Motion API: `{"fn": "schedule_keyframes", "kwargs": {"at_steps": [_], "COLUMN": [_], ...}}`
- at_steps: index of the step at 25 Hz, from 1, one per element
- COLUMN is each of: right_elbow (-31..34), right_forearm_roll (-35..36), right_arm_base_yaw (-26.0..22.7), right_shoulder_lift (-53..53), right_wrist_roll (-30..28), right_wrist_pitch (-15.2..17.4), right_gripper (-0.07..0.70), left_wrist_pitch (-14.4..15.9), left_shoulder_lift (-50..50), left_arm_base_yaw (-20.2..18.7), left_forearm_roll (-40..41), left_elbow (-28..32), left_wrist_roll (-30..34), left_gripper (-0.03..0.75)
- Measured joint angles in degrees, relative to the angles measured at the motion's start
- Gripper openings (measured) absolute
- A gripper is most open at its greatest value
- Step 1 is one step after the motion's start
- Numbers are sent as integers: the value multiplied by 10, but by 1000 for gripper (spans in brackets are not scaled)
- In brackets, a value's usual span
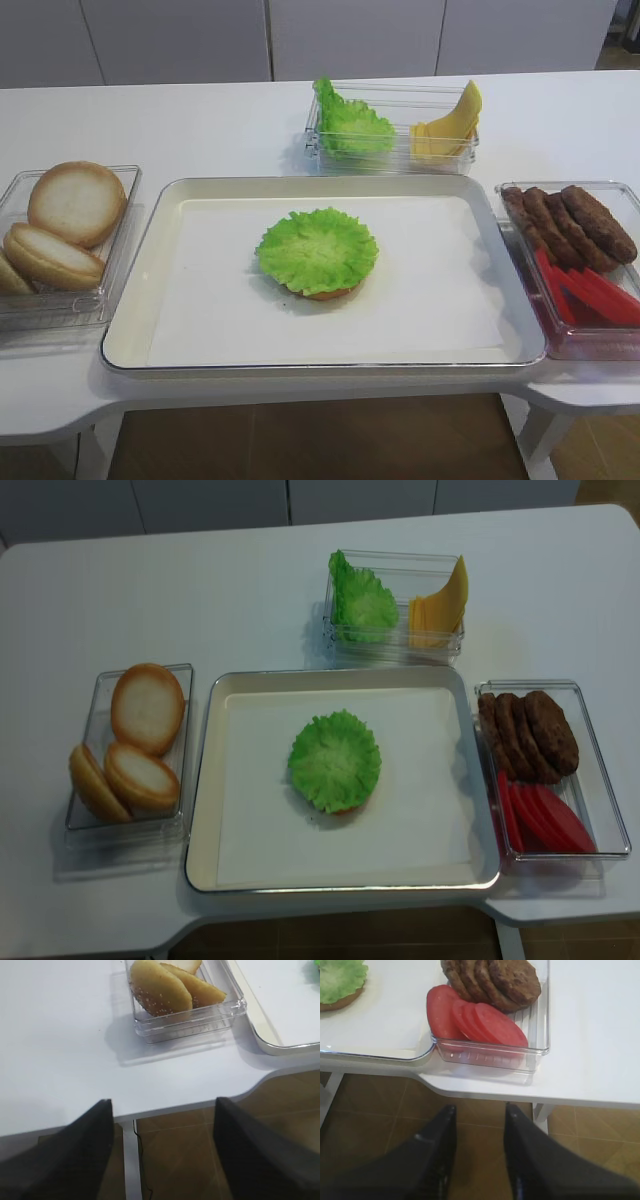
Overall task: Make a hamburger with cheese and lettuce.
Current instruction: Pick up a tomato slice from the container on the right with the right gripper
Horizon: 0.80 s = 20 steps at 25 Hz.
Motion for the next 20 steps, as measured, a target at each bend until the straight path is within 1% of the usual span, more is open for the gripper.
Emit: {"fn": "schedule_keyframes", "kwargs": {"at_steps": [16, 20], "right_elbow": [0, 0], "right_forearm_roll": [0, 0], "right_arm_base_yaw": [0, 0], "right_shoulder_lift": [0, 0], "right_wrist_roll": [1, 1], "right_wrist_pitch": [0, 0], "right_gripper": [258, 244], "left_wrist_pitch": [0, 0], "left_shoulder_lift": [0, 0], "left_arm_base_yaw": [0, 0], "left_forearm_roll": [0, 0], "left_elbow": [0, 0], "left_wrist_roll": [0, 0], "left_gripper": [468, 468]}}
